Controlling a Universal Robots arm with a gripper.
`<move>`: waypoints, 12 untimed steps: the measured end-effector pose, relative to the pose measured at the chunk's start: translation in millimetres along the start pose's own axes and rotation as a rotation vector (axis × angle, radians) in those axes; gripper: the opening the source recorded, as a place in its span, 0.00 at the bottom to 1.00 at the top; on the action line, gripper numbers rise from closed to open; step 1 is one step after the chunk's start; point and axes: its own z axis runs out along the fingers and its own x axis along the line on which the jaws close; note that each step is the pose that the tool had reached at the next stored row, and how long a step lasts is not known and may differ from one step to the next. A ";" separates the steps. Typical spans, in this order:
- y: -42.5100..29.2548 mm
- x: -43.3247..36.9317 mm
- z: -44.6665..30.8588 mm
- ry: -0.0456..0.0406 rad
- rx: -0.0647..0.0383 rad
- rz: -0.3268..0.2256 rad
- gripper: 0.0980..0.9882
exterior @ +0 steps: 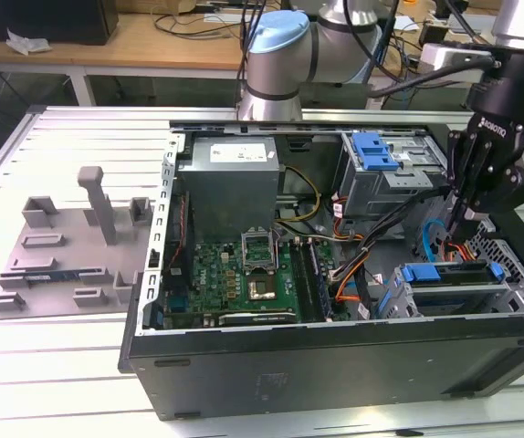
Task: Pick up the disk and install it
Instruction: 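Insert the second disk wire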
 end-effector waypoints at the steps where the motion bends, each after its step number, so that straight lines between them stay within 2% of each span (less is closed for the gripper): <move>1: -0.1 2.4 0.6 -0.0130 0.008 0.002 0.07; 3: 0.1 5.3 1.5 -0.0274 0.016 0.004 0.07; 8: 9.5 18.2 5.8 -0.0322 0.019 0.005 0.07; 9: 9.7 20.1 6.5 -0.0372 0.020 0.005 0.07; 10: 9.5 22.6 7.3 -0.0492 0.022 0.005 0.07; 12: 9.0 27.1 8.6 -0.0798 0.029 0.006 0.07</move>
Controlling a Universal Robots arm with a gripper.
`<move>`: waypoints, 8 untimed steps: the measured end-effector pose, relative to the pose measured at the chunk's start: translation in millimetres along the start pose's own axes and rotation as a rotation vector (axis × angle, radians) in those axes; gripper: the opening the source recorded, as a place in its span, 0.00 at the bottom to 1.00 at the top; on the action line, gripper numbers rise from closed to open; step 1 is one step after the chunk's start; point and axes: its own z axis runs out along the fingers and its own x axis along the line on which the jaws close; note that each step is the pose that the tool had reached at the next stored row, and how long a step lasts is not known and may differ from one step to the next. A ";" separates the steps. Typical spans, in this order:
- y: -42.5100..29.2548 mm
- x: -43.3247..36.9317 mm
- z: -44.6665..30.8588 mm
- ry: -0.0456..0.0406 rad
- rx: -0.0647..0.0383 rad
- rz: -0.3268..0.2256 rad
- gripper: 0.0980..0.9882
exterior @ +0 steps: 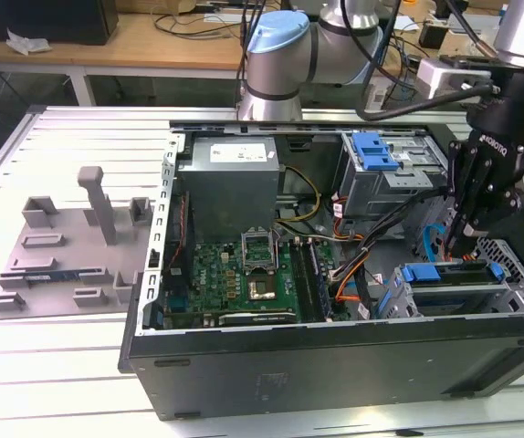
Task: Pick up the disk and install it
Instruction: 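Insert the second disk wire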
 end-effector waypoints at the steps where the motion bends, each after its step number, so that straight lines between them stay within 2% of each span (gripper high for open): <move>1: -0.3 2.9 0.6 -0.0214 0.004 0.001 0.07; 3: -0.6 5.7 1.1 -0.0471 0.004 0.001 0.07; 5: -0.9 9.8 2.0 -0.0955 0.001 -0.002 0.07; 6: -1.1 12.0 2.6 -0.1236 -0.001 -0.005 0.07; 8: -1.3 13.8 2.9 -0.1463 -0.002 -0.008 0.07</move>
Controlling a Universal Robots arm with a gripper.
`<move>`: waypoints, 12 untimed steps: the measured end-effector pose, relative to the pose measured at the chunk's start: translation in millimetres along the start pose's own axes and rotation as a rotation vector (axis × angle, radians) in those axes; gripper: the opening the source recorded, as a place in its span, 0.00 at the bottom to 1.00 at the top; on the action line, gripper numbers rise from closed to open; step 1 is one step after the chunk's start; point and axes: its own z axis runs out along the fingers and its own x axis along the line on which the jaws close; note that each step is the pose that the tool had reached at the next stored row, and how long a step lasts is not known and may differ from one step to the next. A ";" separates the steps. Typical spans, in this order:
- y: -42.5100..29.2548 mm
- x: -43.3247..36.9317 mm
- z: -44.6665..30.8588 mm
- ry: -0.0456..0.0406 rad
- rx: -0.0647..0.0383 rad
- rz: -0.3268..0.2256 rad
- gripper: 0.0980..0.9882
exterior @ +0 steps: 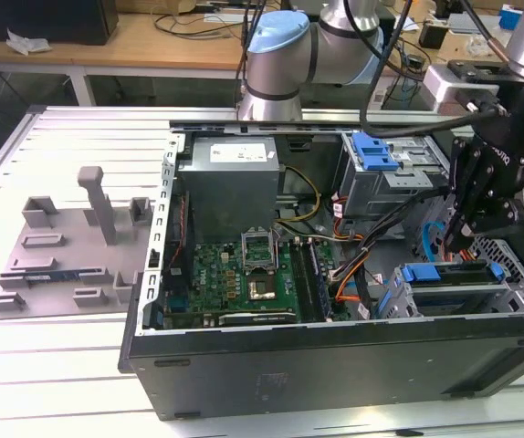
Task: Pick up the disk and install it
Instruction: 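Insert the second disk wire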
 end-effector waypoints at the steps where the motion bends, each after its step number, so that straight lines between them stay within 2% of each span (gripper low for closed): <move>1: 0.1 1.2 0.4 -0.0108 -0.001 -0.004 0.07; 7: 0.1 4.7 3.3 -0.0276 0.002 -0.047 0.07; 8: 0.0 6.0 3.6 -0.0344 0.005 -0.053 0.07; 10: -0.5 12.2 4.5 -0.0556 0.006 -0.056 0.07; 12: -0.6 13.5 4.7 -0.0590 0.006 -0.056 0.07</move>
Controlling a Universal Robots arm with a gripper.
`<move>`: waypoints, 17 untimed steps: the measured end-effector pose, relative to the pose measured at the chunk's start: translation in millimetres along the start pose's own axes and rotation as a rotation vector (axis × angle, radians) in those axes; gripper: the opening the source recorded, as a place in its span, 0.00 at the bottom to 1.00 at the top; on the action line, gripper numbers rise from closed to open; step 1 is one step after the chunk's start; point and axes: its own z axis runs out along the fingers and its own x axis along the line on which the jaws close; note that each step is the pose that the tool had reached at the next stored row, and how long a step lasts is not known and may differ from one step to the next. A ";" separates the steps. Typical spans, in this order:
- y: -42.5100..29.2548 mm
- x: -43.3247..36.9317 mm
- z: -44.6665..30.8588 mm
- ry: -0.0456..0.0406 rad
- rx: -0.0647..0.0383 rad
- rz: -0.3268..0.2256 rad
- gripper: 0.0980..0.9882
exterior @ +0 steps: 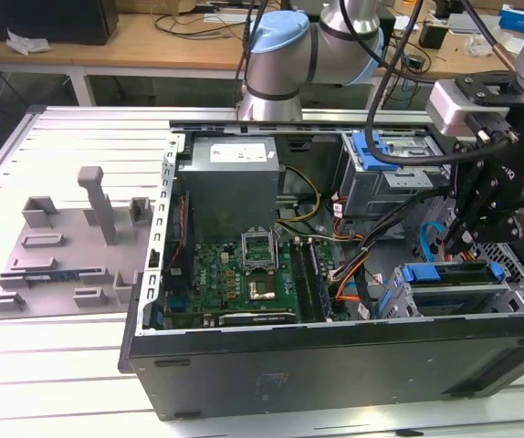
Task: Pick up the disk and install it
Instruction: 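Insert the second disk wire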
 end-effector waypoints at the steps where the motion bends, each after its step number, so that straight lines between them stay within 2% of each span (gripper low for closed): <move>1: 0.0 0.0 0.0 0.0000 0.000 0.000 0.07; 7: -0.1 1.4 -0.1 -0.0025 0.000 0.000 0.07; 8: -0.2 4.3 -0.1 -0.0137 0.000 0.000 0.07; 9: -0.3 8.8 0.1 -0.0284 0.000 0.000 0.07; 10: -0.4 11.0 0.3 -0.0358 0.000 0.000 0.07; 11: -0.4 12.2 0.6 -0.0380 0.000 0.000 0.07; 17: -0.5 14.5 2.4 -0.0382 0.000 0.000 0.07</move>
